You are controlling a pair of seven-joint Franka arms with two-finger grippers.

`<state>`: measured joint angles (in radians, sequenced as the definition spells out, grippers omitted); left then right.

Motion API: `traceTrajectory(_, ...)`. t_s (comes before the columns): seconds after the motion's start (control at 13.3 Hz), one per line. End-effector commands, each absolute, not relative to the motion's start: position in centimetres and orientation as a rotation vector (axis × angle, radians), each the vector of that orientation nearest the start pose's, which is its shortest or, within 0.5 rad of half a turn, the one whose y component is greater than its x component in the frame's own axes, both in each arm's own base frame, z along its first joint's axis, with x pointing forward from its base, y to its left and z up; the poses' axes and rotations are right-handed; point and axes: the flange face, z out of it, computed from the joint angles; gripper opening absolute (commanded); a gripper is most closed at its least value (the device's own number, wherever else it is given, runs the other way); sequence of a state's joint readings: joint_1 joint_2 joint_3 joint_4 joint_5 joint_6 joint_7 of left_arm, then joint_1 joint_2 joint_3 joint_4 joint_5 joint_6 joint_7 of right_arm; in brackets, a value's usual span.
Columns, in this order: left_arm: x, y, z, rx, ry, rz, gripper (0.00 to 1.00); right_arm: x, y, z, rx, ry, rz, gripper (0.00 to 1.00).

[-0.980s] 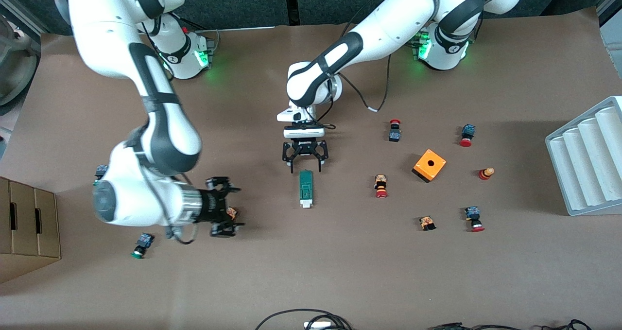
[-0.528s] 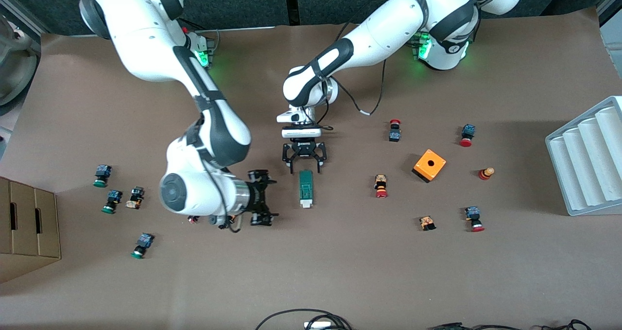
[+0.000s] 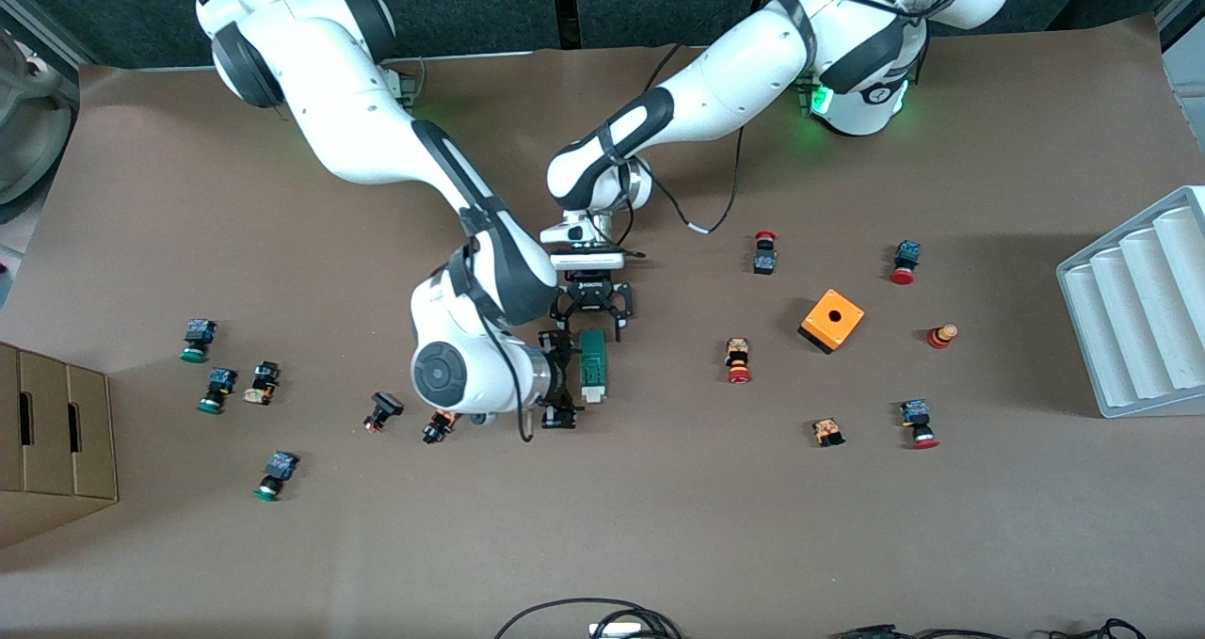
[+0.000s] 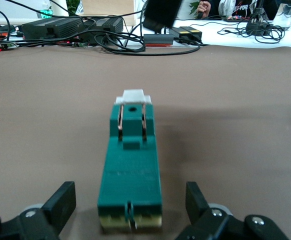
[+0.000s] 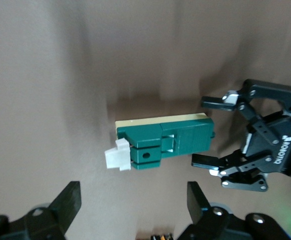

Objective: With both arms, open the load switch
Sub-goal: 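Grasp the switch body with the right gripper while the left gripper hovers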

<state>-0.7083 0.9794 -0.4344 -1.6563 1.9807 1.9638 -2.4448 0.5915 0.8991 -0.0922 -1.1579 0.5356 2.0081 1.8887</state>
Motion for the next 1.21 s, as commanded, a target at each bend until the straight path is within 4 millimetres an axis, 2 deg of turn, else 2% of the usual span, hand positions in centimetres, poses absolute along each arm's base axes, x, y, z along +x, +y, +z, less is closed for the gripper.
traceTrajectory(0.0,35.7,-57.0,6.7,-2.616,-0.041,-1.77,0.92,65.4,41.4,24.4,-2.016,2.149,0.636,0.95)
traceTrajectory(0.15,35.9,-57.0,6.8,-2.608,-0.047,-1.778,0.88,66.4,40.1,23.6,-1.917,2.182,0.724,0.91)
traceTrajectory(0.38,35.9,-57.0,6.8,-2.598,-0.025,-1.799,0.79,66.9,40.2,22.9,-1.882,2.178,0.736,0.87)
traceTrajectory(0.53,36.4,-56.1,6.1,-2.568,0.007,-1.819,0.76,67.1,40.2,22.0,-1.854,2.183,0.734,0.86)
traceTrajectory(0.68,36.4,-56.2,6.1,-2.566,0.013,-1.821,0.75,67.1,40.2,21.1,-1.844,2.19,0.723,0.83)
traceTrajectory(0.83,36.3,-56.2,6.1,-2.563,0.015,-1.822,0.72,67.1,40.3,21.0,-1.847,2.189,0.725,0.74)
traceTrajectory(0.98,36.1,-56.2,6.0,-2.559,0.023,-1.826,0.72,66.7,40.7,20.9,-1.856,2.189,0.74,0.72)
traceTrajectory(1.13,36.1,-56.3,6.0,-2.559,0.025,-1.828,0.72,66.6,40.8,20.9,-1.859,2.186,0.742,0.65)
